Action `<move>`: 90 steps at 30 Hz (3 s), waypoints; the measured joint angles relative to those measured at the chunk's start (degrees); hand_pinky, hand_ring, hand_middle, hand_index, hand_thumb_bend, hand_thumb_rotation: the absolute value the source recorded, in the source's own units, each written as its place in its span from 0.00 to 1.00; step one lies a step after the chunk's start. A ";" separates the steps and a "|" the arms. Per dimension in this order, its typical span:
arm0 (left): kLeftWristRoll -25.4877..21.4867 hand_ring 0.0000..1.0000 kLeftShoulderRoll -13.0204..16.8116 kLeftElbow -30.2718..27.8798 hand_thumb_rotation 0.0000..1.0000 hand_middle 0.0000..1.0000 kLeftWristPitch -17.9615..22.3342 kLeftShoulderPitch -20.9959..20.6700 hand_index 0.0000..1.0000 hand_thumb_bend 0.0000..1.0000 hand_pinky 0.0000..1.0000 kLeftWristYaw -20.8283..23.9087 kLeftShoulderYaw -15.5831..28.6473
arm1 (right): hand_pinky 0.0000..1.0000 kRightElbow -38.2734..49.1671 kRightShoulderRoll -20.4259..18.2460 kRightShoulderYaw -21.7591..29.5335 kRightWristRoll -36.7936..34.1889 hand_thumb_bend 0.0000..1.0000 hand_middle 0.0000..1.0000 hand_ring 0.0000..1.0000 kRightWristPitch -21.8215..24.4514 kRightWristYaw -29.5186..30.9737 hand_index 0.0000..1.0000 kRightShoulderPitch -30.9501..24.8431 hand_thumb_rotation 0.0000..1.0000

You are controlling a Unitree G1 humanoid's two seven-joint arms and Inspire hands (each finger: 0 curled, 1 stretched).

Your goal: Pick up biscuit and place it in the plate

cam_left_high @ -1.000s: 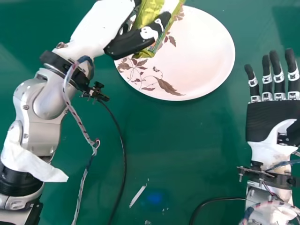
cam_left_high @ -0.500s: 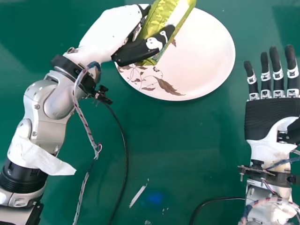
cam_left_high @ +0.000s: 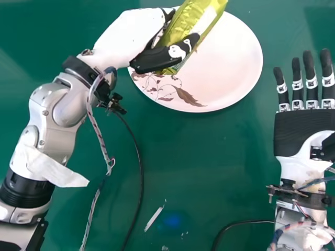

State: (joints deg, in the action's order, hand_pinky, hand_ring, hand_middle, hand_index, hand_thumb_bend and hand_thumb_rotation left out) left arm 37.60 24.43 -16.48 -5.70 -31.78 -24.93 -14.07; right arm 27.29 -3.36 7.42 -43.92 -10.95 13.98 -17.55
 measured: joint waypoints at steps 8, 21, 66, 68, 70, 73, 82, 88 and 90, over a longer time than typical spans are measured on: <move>0.53 0.15 0.89 3.93 0.00 0.47 0.56 -1.95 0.48 0.52 0.08 -3.00 -1.37 | 0.80 -0.01 0.00 -0.07 -0.01 1.00 0.79 0.82 0.01 1.06 0.82 -0.19 0.49; 2.45 0.14 1.43 8.36 0.00 0.47 0.36 -4.11 0.48 0.52 0.07 -7.24 -3.27 | 0.83 -0.51 -0.06 -0.50 0.86 1.00 0.82 0.85 -0.01 1.96 0.83 -0.19 0.47; 9.18 0.14 -1.66 32.05 0.00 0.47 7.15 -16.29 0.48 0.52 0.07 2.35 -14.04 | 0.90 -0.50 -0.26 -0.95 0.65 1.00 0.84 0.88 -0.13 2.10 0.85 -1.38 0.50; 9.82 0.14 -1.90 33.08 0.00 0.47 7.33 -16.64 0.48 0.52 0.06 3.93 -14.59 | 0.91 -0.50 -0.26 -0.94 0.65 1.00 0.84 0.89 -0.17 2.12 0.85 -1.43 0.50; 10.73 0.13 -2.02 34.02 0.00 0.47 7.62 -16.71 0.48 0.52 0.06 5.00 -14.93 | 0.91 -0.50 -0.27 -0.94 0.66 1.00 0.84 0.89 -0.29 2.20 0.85 -1.45 0.49; 11.30 0.14 -2.23 35.19 0.00 0.47 7.89 -16.92 0.48 0.52 0.06 6.84 -15.48 | 0.91 -0.50 -0.27 -0.94 0.62 1.00 0.84 0.89 -0.38 2.23 0.84 -1.46 0.49; 13.02 0.17 -2.18 35.48 0.75 0.35 8.24 -16.99 0.57 0.79 0.08 8.58 -16.51 | 0.89 -1.26 -0.27 -0.98 -0.15 1.00 0.84 0.89 -1.39 4.76 0.84 -1.58 0.51; 13.13 0.22 -1.96 34.98 0.98 0.65 8.19 -16.99 0.80 1.00 0.12 8.54 -16.51 | 0.92 -1.95 -0.32 -1.33 2.36 1.00 0.86 0.90 -3.64 5.24 0.84 -1.54 0.52; 13.13 0.25 -1.85 34.54 0.99 0.71 8.10 -17.04 0.84 1.00 0.13 7.73 -16.51 | 0.93 -2.07 -0.30 -1.45 2.41 1.00 0.86 0.91 -3.85 5.26 0.83 -1.55 0.52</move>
State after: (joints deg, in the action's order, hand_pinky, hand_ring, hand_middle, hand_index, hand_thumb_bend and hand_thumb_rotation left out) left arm 50.73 22.58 18.06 2.40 -48.82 -17.20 -30.58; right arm 25.22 -3.66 5.97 -41.50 -14.80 19.24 -19.10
